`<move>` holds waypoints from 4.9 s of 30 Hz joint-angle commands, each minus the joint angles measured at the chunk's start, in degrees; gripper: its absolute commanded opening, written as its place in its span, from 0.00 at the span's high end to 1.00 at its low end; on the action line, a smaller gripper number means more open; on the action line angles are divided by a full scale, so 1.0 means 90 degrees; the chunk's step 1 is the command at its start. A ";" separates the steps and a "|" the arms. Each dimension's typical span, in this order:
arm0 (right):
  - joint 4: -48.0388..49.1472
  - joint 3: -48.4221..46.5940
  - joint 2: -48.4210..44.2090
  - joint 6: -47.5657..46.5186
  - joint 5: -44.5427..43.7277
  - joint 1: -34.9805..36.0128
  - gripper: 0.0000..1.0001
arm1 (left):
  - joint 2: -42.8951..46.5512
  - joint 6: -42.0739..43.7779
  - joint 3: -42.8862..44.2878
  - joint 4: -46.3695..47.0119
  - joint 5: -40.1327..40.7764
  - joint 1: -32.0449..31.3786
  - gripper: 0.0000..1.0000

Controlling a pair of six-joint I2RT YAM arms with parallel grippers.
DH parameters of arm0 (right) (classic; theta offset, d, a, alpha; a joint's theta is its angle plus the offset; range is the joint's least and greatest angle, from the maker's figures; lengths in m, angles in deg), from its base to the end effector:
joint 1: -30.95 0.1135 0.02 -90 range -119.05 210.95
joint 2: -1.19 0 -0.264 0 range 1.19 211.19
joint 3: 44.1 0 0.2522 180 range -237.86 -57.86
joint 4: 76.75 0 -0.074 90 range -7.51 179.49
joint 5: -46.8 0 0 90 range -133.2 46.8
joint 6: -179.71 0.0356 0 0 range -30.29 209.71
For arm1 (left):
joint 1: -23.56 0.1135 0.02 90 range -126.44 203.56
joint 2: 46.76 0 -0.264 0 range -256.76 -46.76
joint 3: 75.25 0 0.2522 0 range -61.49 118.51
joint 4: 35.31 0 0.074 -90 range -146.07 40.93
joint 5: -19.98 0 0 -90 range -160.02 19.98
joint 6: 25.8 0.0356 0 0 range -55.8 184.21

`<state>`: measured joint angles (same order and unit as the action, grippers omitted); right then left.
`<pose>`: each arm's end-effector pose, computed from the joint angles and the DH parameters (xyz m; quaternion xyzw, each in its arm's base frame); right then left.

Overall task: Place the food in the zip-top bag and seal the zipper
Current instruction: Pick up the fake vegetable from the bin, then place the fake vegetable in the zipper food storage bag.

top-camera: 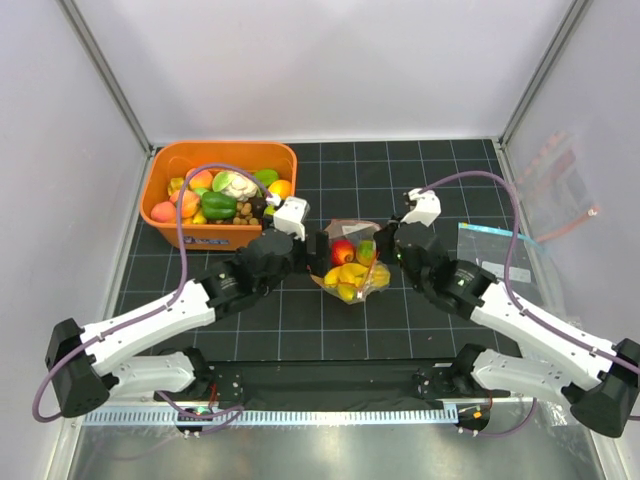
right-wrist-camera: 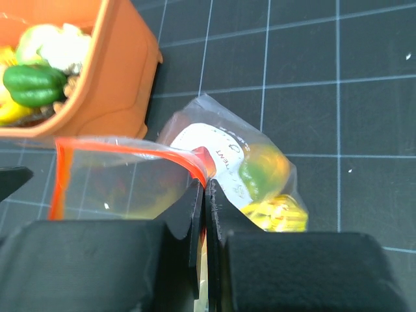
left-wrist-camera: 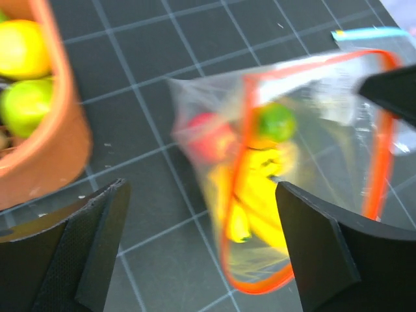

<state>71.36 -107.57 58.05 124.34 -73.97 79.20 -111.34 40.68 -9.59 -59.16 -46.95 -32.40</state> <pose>0.1606 0.1526 0.3189 0.0444 0.8255 0.1735 0.5352 0.1556 -0.2054 0.3154 0.1216 0.8144 -0.2187 0.5236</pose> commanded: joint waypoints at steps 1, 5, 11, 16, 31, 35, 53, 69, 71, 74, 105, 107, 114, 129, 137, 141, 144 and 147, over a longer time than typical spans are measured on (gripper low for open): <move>0.0130 -0.0092 -0.0438 -0.0069 -0.0517 0.0000 0.99 | 0.0377 -0.0110 -0.0044 -0.0070 0.0902 0.0085 0.00; -0.0036 -0.0092 -0.0838 -0.0127 -0.0858 0.0000 0.99 | 0.0495 -0.0286 -0.0044 -0.0256 0.1118 0.0319 0.00; -0.0046 0.0025 -0.1123 -0.0147 -0.1279 0.0000 0.99 | 0.0457 -0.0452 -0.0005 -0.0529 0.1313 0.0827 0.00; 0.0042 0.0007 -0.0831 -0.0157 -0.1250 0.0000 0.99 | 0.0115 -0.0471 0.0190 -0.0549 0.1335 0.1247 0.00; 0.0208 0.0075 -0.0790 -0.0127 -0.0938 -0.0009 0.99 | -0.1369 0.0083 0.3323 -0.2637 0.0357 0.2426 0.00; 0.0237 0.0094 -0.0830 -0.0127 -0.0918 0.0000 0.99 | -0.1623 0.0426 0.3862 -0.3010 0.0308 0.3258 0.00; 0.0247 0.0094 -0.0800 -0.0118 -0.0781 -0.0009 0.99 | -0.3536 0.0036 0.3833 -0.2287 -0.1370 0.5378 0.00; 0.0276 0.0123 -0.0800 -0.0069 -0.0742 -0.0009 0.99 | -0.5711 0.0808 0.4709 -0.3116 -0.0630 0.5447 0.00; 0.0286 0.0143 -0.0810 -0.0059 -0.0761 0.0000 0.99 | -0.6260 0.0759 0.5052 -0.3691 -0.0688 0.5447 0.00; 0.0276 0.0133 -0.0829 -0.0079 -0.0801 0.0000 0.99 | -0.7217 0.0671 0.5775 -0.4503 -0.0854 0.5447 0.00; 0.0296 0.0153 -0.0879 -0.0069 -0.0781 -0.0009 0.99 | -0.3480 0.0359 0.4547 -0.3499 -0.1587 0.5534 1.00; 0.0296 0.0153 -0.0878 -0.0069 -0.0781 -0.0009 0.99 | -0.3246 0.0349 0.4439 -0.3450 -0.1684 0.5535 1.00; 0.0305 0.0133 -0.0771 -0.0069 -0.0742 -0.0010 0.99 | -0.2893 0.0222 0.4224 -0.3303 -0.1938 0.5535 1.00; 0.0383 0.0104 -0.0625 -0.0108 -0.0548 0.0000 0.99 | -0.3421 -0.0763 0.4741 -0.3381 -0.4036 0.5623 1.00; 0.0452 -0.0033 -0.0215 -0.0030 -0.0010 -0.0009 0.99 | -0.2855 -0.1603 0.4107 -0.2757 -0.4527 0.4794 1.00; 0.0423 -0.0091 -0.0146 0.0009 0.0234 -0.0009 0.99 | -0.2669 -0.1897 0.3775 -0.2298 -0.3904 0.3887 1.00; 0.0423 -0.0082 -0.0301 0.0019 0.0332 -0.0009 0.99 | -0.2707 -0.2102 0.3609 -0.1830 -0.3503 0.3154 1.00; 0.0413 -0.0053 -0.0409 0.0048 0.0313 -0.0009 0.99 | -0.2863 -0.2210 0.3638 -0.1634 -0.3141 0.2548 1.00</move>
<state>72.74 -105.98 56.50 123.86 -71.69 79.20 -137.68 23.43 23.06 -80.05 -79.91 -6.13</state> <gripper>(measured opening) 0.079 0.634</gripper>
